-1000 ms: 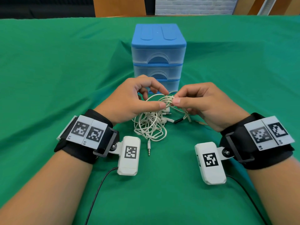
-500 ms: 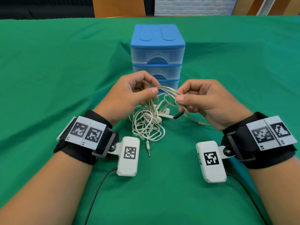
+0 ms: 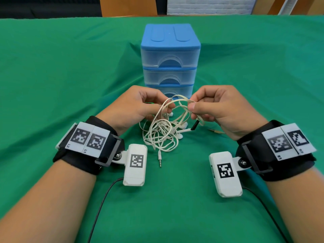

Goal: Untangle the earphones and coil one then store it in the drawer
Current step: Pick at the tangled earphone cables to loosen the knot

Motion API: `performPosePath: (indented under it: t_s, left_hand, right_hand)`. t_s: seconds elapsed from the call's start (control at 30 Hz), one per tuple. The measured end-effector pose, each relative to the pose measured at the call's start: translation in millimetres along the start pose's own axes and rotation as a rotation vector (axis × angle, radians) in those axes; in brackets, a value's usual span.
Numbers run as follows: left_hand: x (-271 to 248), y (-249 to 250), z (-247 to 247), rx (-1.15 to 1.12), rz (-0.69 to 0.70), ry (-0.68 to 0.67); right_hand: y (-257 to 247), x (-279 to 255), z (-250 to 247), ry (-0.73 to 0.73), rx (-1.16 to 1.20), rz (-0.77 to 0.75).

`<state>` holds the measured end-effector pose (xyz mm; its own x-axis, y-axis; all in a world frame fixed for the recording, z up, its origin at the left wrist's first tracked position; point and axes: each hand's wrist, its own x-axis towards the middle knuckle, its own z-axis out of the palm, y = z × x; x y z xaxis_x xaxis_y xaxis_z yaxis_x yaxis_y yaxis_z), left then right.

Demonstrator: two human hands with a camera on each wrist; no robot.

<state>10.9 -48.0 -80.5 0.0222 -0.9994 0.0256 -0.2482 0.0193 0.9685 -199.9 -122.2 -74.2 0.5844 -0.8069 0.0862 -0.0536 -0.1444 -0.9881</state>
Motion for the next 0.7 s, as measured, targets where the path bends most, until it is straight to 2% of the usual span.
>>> performPosePath:
  t_s: [0.23,0.37,0.47,0.53,0.7]
  left_hand:
    - [2,1,1,-0.020,0.042,0.062]
    - [0,0,3,0.023,0.067,-0.040]
    - [1,1,3,0.075,0.092,-0.057]
    - [2,1,2,0.080,0.097,0.002]
    - [10,-4,-7,-0.042,0.060,0.285]
  right_hand:
    - [-1,-2,2,-0.077,-0.009,-0.021]
    - [1,-2,3,-0.126,-0.011,-0.030]
    - [2,-1,3,-0.133,0.000,-0.043]
    - [2,0,1,-0.114,-0.001,-0.050]
    - [0,-1,-5,-0.165,-0.011,-0.062]
